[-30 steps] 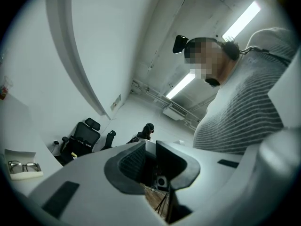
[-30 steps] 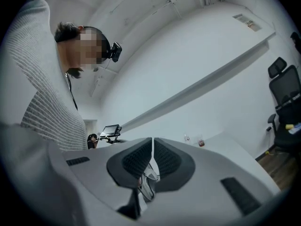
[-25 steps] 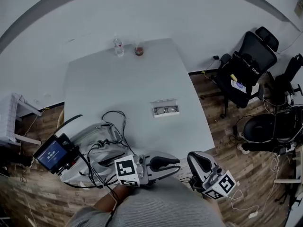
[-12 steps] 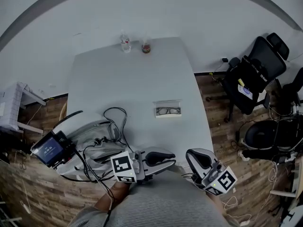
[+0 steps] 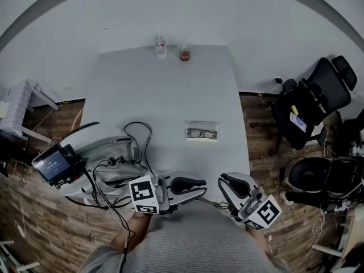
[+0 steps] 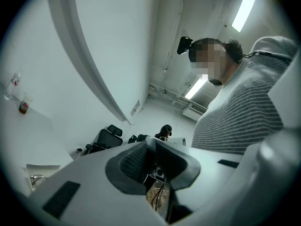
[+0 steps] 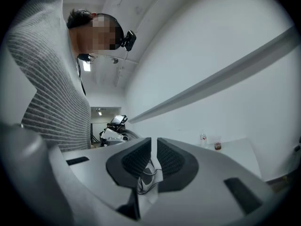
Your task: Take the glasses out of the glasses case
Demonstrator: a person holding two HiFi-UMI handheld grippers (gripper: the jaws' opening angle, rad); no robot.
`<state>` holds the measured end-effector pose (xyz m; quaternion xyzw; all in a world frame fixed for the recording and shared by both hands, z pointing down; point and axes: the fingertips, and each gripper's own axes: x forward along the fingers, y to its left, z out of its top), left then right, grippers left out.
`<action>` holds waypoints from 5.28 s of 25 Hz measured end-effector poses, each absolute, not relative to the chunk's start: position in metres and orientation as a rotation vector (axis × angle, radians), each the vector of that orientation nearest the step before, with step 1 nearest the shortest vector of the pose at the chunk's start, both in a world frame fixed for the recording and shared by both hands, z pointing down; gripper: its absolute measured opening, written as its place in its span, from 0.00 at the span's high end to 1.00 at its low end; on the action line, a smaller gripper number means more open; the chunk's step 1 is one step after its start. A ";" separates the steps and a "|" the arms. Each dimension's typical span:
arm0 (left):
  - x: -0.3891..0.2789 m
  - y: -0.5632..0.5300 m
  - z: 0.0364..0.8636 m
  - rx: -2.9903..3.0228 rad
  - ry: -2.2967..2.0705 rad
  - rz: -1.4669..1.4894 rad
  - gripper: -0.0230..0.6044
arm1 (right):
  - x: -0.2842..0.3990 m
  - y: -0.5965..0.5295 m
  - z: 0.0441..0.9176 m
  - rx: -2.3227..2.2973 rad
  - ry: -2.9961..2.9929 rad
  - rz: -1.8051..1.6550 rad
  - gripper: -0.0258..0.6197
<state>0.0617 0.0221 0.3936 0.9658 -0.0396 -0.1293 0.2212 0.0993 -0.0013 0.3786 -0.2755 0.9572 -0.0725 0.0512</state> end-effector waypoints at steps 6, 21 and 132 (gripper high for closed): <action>0.058 0.012 0.397 2.691 -0.171 -0.335 0.87 | 0.091 -0.003 0.385 -0.775 2.951 -0.250 0.85; 0.063 -0.002 0.401 2.748 -0.250 -0.291 0.81 | 0.094 -0.014 0.391 -0.790 2.943 -0.274 0.78; 0.076 -0.105 0.572 2.652 -0.500 0.273 0.82 | 0.092 -0.223 0.739 -0.962 3.986 -0.517 0.70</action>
